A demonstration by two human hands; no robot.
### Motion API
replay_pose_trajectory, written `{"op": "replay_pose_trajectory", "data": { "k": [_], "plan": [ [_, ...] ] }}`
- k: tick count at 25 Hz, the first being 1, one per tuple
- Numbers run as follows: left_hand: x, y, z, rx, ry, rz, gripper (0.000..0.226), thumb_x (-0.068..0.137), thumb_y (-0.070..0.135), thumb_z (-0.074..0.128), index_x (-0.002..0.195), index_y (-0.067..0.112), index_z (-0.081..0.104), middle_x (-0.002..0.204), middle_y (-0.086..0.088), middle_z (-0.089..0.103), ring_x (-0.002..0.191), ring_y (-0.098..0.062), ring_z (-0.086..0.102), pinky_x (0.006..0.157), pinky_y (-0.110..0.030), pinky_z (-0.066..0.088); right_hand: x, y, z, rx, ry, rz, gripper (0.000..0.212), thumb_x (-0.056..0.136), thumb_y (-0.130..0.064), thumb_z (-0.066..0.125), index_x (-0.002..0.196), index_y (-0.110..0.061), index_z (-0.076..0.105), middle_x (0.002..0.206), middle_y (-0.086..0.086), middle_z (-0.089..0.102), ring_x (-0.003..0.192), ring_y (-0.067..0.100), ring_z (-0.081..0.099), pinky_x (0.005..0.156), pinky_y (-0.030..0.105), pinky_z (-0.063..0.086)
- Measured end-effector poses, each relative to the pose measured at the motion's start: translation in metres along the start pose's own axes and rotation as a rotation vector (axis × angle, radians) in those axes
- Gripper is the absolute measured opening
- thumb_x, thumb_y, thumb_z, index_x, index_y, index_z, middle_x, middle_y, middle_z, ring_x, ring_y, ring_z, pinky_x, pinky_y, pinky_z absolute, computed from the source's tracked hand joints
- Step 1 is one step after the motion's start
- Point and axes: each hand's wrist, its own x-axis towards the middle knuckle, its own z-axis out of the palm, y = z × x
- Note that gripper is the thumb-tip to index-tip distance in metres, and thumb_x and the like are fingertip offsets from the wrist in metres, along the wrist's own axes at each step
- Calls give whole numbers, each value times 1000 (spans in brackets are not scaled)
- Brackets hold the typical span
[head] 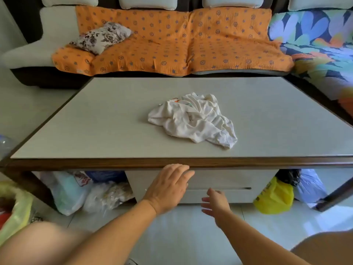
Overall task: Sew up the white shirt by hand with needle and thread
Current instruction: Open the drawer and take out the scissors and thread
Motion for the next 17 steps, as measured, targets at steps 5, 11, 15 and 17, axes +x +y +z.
{"op": "replay_pose_trajectory", "data": {
  "k": [5, 11, 15, 17],
  "plan": [
    [-11, 1, 7, 48, -19, 0, 52, 81, 12, 61, 133, 14, 55, 133, -7, 47, 120, -26, 46, 106, -37, 34, 25, -10, 3, 394, -154, 229, 25, 96, 3, 31, 117, 5, 44, 128, 22, 52, 127, 37, 50, 108, 50, 39],
    [-14, -2, -2, 120, -61, -50, 53, 85, 20, 57, 137, 14, 51, 137, -8, 50, 123, -26, 45, 107, -41, 32, 31, -11, 9, 550, -148, 326, 27, 94, 4, 31, 119, 3, 40, 131, 21, 50, 130, 32, 50, 111, 48, 35],
    [-11, -4, -10, 107, -48, -65, 51, 85, 26, 53, 135, 15, 54, 131, -5, 55, 112, -23, 49, 100, -36, 35, 28, -3, 6, 644, -115, 394, 47, 95, 5, 28, 141, 7, 31, 143, 19, 45, 134, 30, 46, 114, 44, 32],
    [-10, -10, -9, 97, -42, -67, 48, 85, 25, 52, 133, 15, 55, 126, -4, 56, 106, -22, 51, 95, -34, 37, 22, 0, 2, 598, -102, 393, 50, 95, 6, 27, 144, 7, 27, 142, 23, 45, 134, 34, 45, 114, 47, 33]
  ]
}}
